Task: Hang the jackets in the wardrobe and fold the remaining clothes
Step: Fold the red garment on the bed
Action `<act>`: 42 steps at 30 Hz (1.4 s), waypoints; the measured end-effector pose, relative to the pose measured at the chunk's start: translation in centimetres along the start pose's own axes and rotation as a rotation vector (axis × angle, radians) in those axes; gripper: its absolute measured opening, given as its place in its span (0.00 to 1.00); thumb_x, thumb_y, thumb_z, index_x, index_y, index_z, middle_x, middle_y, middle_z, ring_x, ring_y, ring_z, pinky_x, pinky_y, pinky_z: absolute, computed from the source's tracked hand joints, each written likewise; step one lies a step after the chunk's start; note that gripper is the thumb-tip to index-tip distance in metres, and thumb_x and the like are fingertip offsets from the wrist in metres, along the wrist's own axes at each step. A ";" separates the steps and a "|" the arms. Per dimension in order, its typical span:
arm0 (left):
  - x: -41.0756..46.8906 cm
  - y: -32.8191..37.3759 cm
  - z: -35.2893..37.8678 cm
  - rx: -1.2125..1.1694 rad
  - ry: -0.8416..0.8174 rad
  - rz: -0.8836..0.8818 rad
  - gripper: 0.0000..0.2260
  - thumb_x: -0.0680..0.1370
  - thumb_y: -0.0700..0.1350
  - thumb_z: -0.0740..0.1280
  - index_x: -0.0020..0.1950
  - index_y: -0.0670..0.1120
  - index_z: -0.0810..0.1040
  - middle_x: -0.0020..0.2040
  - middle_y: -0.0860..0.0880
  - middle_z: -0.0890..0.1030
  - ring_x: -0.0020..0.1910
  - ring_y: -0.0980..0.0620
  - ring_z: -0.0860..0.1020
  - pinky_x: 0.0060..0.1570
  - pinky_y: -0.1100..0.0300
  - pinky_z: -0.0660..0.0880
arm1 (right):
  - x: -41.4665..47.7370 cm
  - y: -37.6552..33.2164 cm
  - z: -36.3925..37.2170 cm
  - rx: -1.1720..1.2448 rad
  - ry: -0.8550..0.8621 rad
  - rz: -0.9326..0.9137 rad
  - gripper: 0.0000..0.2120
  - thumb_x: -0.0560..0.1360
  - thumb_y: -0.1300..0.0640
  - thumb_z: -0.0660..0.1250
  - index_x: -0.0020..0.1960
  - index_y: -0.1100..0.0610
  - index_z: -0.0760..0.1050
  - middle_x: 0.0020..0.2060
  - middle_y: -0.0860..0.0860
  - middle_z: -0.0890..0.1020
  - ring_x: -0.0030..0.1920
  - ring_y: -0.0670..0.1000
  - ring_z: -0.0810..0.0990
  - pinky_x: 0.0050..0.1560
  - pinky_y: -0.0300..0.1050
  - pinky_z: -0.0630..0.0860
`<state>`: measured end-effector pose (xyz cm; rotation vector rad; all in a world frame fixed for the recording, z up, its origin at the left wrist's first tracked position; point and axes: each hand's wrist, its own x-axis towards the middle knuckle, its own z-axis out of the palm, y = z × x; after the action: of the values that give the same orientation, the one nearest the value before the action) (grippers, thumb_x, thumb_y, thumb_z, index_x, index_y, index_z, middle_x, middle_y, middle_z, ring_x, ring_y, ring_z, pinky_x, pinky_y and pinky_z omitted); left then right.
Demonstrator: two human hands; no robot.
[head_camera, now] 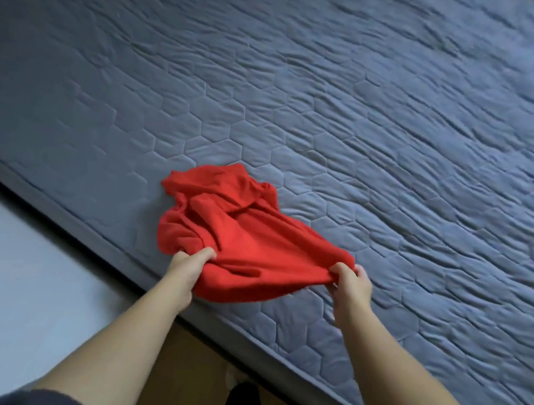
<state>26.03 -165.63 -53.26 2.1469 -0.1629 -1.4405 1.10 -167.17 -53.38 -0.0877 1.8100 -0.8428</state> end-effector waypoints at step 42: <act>-52.9 15.5 2.7 1.030 -0.495 1.454 0.16 0.66 0.65 0.67 0.47 0.58 0.77 0.39 0.56 0.80 0.39 0.59 0.78 0.43 0.59 0.74 | -32.9 -23.9 -34.9 -0.389 -0.271 -1.226 0.19 0.68 0.75 0.68 0.32 0.53 0.68 0.27 0.44 0.67 0.26 0.37 0.65 0.29 0.33 0.61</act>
<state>4.41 -159.14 -2.86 1.3030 -2.4175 -0.8559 -22.88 -153.09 -7.58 -1.5958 1.5230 -1.1765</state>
